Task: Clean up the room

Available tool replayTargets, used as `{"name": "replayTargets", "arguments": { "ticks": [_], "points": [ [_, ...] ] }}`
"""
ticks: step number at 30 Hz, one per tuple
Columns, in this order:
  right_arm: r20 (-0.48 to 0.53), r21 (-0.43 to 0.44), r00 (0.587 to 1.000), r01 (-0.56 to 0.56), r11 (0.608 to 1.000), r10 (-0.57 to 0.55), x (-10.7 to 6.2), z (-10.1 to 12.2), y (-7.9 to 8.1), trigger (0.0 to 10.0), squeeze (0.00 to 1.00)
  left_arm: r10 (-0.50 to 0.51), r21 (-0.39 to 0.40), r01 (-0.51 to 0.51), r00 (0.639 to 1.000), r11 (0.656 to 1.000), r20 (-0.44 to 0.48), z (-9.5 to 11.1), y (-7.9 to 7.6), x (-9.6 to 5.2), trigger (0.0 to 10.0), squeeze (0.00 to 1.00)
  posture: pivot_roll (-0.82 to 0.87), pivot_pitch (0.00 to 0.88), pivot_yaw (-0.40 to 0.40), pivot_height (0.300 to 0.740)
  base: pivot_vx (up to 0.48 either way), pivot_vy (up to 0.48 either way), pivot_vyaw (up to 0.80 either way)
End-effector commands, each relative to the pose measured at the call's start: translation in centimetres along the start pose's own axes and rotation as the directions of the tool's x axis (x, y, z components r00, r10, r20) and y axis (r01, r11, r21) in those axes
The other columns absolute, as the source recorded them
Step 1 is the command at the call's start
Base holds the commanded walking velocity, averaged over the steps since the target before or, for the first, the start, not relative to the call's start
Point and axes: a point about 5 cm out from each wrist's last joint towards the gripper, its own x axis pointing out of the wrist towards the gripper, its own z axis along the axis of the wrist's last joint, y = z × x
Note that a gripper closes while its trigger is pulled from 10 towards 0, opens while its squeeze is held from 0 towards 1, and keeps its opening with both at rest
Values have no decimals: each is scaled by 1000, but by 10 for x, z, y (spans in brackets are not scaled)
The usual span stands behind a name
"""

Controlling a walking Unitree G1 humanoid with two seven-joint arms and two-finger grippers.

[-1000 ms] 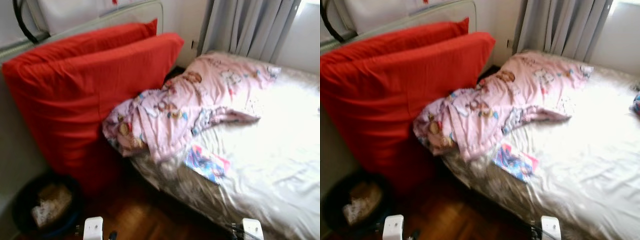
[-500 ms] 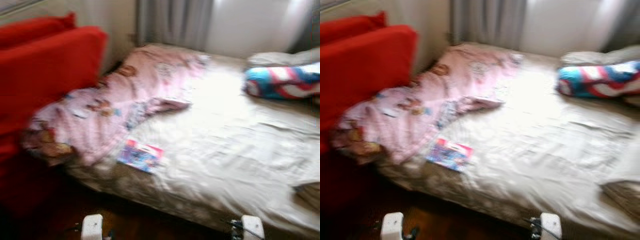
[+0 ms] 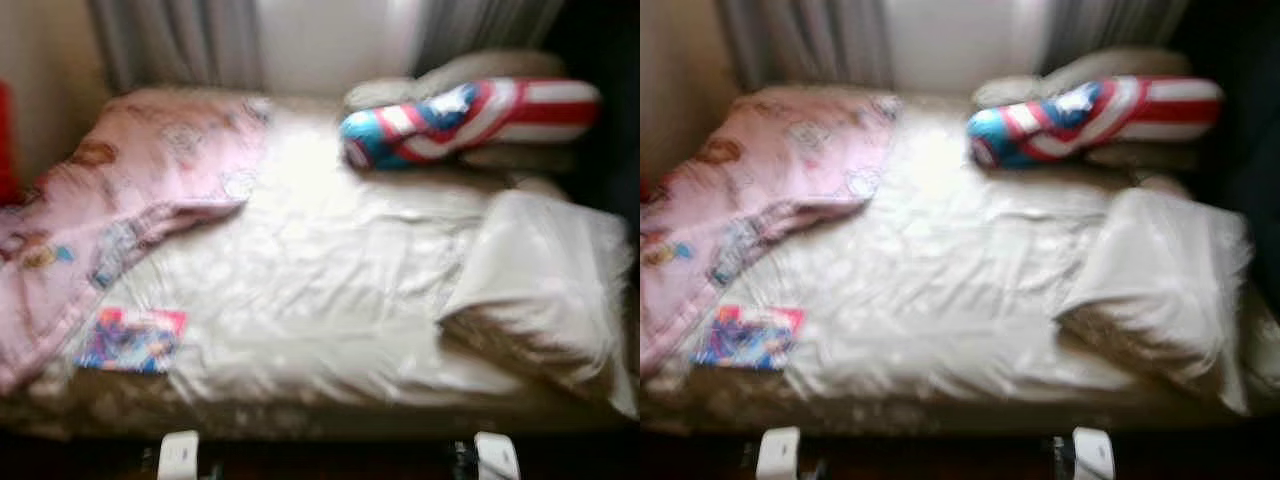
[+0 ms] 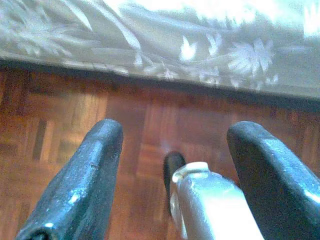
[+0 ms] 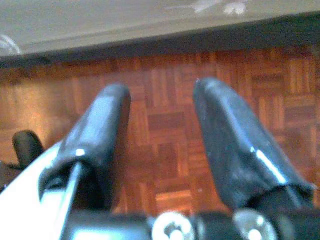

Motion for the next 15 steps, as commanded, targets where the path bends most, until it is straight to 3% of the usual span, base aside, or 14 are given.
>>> {"name": "replayTargets", "arguments": {
  "ticks": [1,15],
  "points": [
    [5,6,1000,19,1000,-19,-1,1,-6,10000,0,-10,4,10,1000,1000,-15,-3,-4,0,10000,0,-1,86,-21,740,0,-409,0],
    [5,5,1000,24,1000,-24,-1,1,-7,10000,0,-19,13,20,1000,1000,-18,-3,-4,-1,10000,0,-8,69,-16,740,0,-405,0]
  ]
}}
